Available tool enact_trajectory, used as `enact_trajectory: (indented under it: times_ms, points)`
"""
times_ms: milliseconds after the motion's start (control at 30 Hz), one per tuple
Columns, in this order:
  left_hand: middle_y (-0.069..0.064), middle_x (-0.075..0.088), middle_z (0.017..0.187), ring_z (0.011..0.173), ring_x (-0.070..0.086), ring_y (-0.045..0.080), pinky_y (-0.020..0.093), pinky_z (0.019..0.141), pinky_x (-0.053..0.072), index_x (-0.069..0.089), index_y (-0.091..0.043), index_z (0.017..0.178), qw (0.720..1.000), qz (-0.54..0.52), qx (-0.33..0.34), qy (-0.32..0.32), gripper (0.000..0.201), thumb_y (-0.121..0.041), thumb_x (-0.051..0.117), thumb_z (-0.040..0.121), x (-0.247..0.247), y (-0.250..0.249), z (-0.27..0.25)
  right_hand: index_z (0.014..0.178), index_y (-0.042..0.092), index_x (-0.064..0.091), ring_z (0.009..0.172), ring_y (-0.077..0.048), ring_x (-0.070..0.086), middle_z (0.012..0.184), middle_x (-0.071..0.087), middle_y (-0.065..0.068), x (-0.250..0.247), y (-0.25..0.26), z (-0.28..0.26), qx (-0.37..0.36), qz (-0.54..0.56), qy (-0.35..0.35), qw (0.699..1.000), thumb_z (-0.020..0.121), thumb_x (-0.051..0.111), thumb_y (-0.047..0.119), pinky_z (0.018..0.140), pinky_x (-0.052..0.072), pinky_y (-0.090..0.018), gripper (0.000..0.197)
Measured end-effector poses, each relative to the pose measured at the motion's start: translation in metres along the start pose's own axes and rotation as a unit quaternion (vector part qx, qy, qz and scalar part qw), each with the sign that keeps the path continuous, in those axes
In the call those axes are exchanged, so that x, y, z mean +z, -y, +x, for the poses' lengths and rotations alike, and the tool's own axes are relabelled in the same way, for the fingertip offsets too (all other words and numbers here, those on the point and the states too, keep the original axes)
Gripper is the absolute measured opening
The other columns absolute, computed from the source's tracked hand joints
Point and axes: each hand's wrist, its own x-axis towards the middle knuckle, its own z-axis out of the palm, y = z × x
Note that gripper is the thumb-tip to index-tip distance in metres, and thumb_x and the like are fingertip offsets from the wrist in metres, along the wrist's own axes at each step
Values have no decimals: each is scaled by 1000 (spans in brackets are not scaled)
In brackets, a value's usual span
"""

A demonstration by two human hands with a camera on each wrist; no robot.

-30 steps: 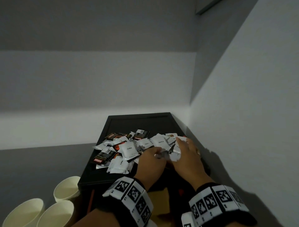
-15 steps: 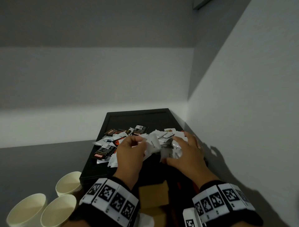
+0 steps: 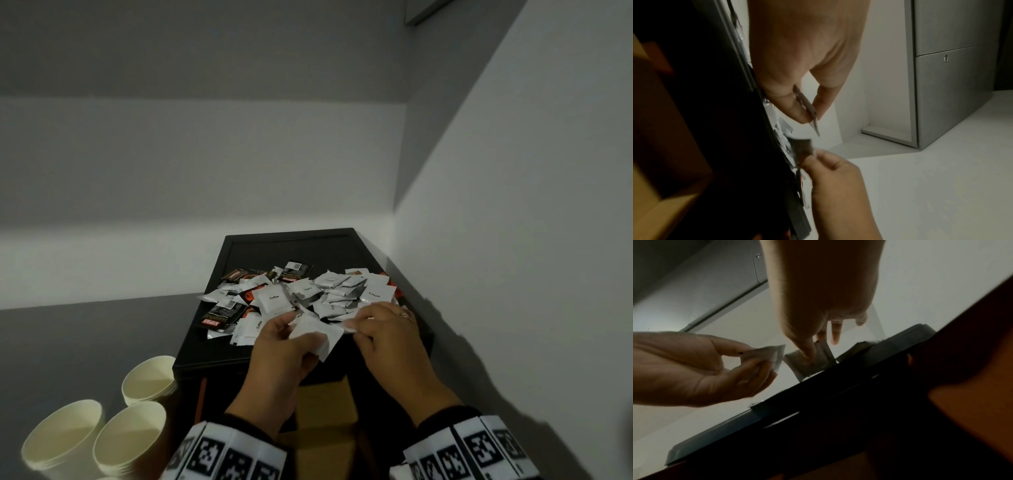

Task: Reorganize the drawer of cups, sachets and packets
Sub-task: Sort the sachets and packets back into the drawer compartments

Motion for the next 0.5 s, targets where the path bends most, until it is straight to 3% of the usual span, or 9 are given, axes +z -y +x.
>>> enact_trajectory:
  times_ms: [67, 133, 167, 267, 367, 433, 500]
  points:
    - [16, 60, 106, 80, 66, 22, 27, 61, 54, 44, -6, 126, 998, -56, -9, -21, 54, 14, 61, 78, -4, 7, -3, 122, 22, 63, 114, -8, 43, 121, 56, 6, 2, 6, -6, 0, 45, -54, 998, 97, 47, 16, 90, 27, -10, 31]
    - [15, 63, 93, 67, 68, 11, 16, 54, 51, 46, 5, 126, 996, -80, -13, -26, 45, 13, 57, 83, -7, 13, -8, 116, 18, 67, 100, -8, 50, 110, 60, 4, 5, 13, -12, 11, 59, -97, 993, 94, 48, 14, 77, 33, -5, 29]
    - [15, 63, 92, 69, 67, 8, 15, 57, 50, 49, 8, 122, 997, -76, -10, -29, 38, 11, 56, 84, -8, 14, -10, 109, 16, 70, 92, -11, 57, 101, 63, 2, 5, 17, -15, 14, 67, -121, 990, 92, 48, 17, 74, 36, -6, 28]
    - [22, 63, 101, 88, 61, 28, 33, 75, 49, 58, 4, 108, 994, -71, -65, -51, 24, 6, 56, 84, -7, 22, -12, 87, 16, 73, 72, -10, 62, 80, 65, 4, 4, 29, -24, -8, 56, -137, 989, 84, 44, 27, 63, 44, -12, 32]
    - [20, 60, 89, 80, 56, 30, 37, 71, 45, 59, 2, 89, 989, -77, -122, -44, 10, 0, 50, 85, 0, 27, -21, 73, 23, 71, 65, -5, 60, 73, 63, 9, 6, 43, -31, -56, 18, -65, 996, 79, 41, 31, 54, 42, -8, 31]
    - [24, 62, 98, 89, 57, 34, 43, 80, 44, 59, 3, 92, 980, -118, -160, 7, 23, -15, 47, 84, 2, 27, -27, 70, 28, 69, 67, -2, 58, 72, 60, 13, 8, 48, -32, -53, 6, 1, 999, 78, 39, 36, 53, 34, -5, 32]
    - [27, 63, 110, 101, 56, 36, 46, 92, 39, 60, 5, 104, 968, -165, -184, 40, 44, -33, 40, 92, 0, 26, -28, 84, 26, 71, 79, -1, 53, 82, 60, 12, 8, 48, -33, -47, 48, 81, 994, 81, 36, 42, 62, 30, -5, 39]
